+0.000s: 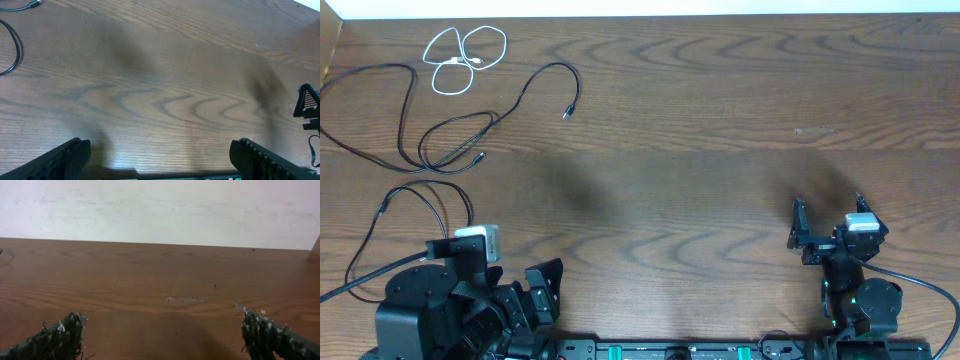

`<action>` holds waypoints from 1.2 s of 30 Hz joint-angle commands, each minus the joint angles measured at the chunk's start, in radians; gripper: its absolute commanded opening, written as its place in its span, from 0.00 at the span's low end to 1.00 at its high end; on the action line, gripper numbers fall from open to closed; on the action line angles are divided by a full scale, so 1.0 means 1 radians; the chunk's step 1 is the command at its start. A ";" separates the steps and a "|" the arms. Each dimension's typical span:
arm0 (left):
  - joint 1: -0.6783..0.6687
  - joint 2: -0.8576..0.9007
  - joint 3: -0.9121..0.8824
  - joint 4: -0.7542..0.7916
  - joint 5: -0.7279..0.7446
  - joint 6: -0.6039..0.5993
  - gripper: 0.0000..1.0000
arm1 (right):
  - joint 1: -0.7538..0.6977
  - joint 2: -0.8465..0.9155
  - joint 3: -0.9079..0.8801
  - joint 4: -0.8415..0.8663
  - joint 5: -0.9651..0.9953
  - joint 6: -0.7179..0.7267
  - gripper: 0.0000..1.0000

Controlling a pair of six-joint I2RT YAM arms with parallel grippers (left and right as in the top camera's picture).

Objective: Untangle cables

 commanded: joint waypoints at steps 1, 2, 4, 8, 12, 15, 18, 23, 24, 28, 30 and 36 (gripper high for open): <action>-0.004 -0.001 0.003 -0.001 -0.013 0.001 0.94 | -0.008 -0.009 -0.005 0.000 0.002 0.003 0.99; -0.004 -0.001 0.003 -0.001 -0.013 0.001 0.94 | -0.008 -0.009 -0.005 0.000 0.002 0.003 0.99; -0.004 -0.001 0.003 -0.001 -0.013 0.001 0.94 | -0.008 -0.009 -0.005 0.000 0.002 0.003 0.99; -0.004 -0.001 0.003 -0.001 -0.022 0.016 0.94 | -0.008 -0.009 -0.005 0.000 0.002 0.003 0.99; -0.004 -0.001 0.003 -0.014 -0.022 0.016 0.94 | -0.008 -0.009 -0.005 0.001 0.002 0.003 0.99; -0.004 0.000 0.003 -0.024 -0.021 0.016 0.94 | -0.008 -0.009 -0.005 0.001 0.002 0.003 0.99; -0.004 0.000 0.003 -0.023 -0.027 0.017 0.94 | -0.008 -0.009 -0.005 0.001 0.002 0.003 0.99; -0.004 -0.003 0.002 -0.023 -0.036 0.031 0.94 | -0.008 -0.009 -0.005 0.001 0.002 0.003 0.99; -0.004 -0.005 0.002 -0.024 -0.036 0.043 0.94 | -0.008 -0.009 -0.005 0.001 0.002 0.003 0.99; -0.003 -0.017 -0.014 -0.020 -0.035 0.074 0.94 | -0.008 -0.009 -0.005 0.001 0.002 0.003 0.99; 0.000 -0.032 -0.039 -0.005 -0.035 0.074 0.94 | -0.008 -0.009 -0.005 0.001 0.002 0.003 0.99; 0.002 -0.114 -0.181 0.135 0.035 0.176 0.94 | -0.008 -0.009 -0.005 0.001 0.002 0.003 0.99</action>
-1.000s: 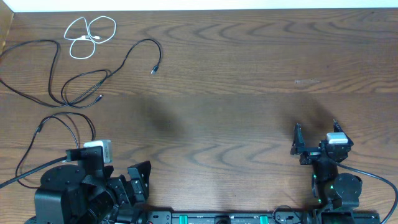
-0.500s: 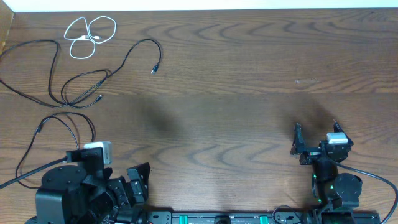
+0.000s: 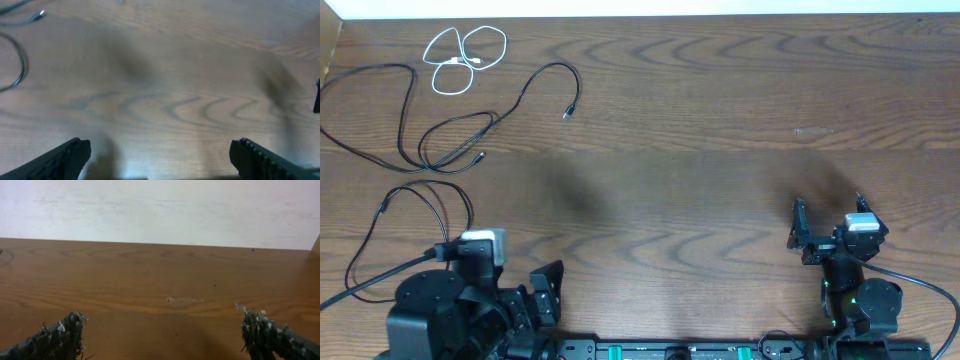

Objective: Untangle cables

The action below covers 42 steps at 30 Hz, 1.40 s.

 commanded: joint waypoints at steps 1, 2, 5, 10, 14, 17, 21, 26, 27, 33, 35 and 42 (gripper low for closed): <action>0.002 -0.049 -0.078 0.078 0.061 0.112 0.94 | -0.008 -0.009 -0.005 0.000 0.002 0.003 0.99; 0.003 -0.066 -0.108 0.119 0.076 0.138 0.94 | -0.008 -0.009 -0.005 0.000 0.002 0.003 0.99; 0.020 -0.113 -0.180 0.218 0.075 0.145 0.94 | -0.008 -0.009 -0.005 0.000 0.002 0.003 0.99; 0.066 -0.204 -0.308 0.352 0.074 0.183 0.94 | -0.008 -0.009 -0.005 0.000 0.002 0.003 0.99; 0.081 -0.272 -0.391 0.392 0.073 0.212 0.94 | -0.008 -0.009 -0.005 0.000 0.002 0.003 0.99; 0.087 -0.311 -0.444 0.417 0.066 0.211 0.94 | -0.008 -0.009 -0.005 0.000 0.002 0.003 0.99; 0.099 -0.336 -0.488 0.423 0.066 0.211 0.98 | -0.008 -0.009 -0.005 0.000 0.002 0.003 0.99; 0.116 -0.343 -0.510 0.423 0.066 0.211 0.98 | -0.008 -0.009 -0.005 0.000 0.002 0.003 0.99; 0.117 -0.344 -0.512 0.424 0.066 0.211 0.98 | -0.008 -0.009 -0.005 0.000 0.002 0.003 0.99; 0.117 -0.347 -0.515 0.451 0.063 0.212 0.98 | -0.008 -0.009 -0.005 0.000 0.002 0.003 0.99; 0.117 -0.354 -0.523 0.475 0.059 0.215 0.98 | -0.008 -0.009 -0.005 0.000 0.002 0.003 0.99; 0.117 -0.428 -0.619 0.617 0.060 0.215 0.98 | -0.008 -0.009 -0.005 0.000 0.002 0.003 0.99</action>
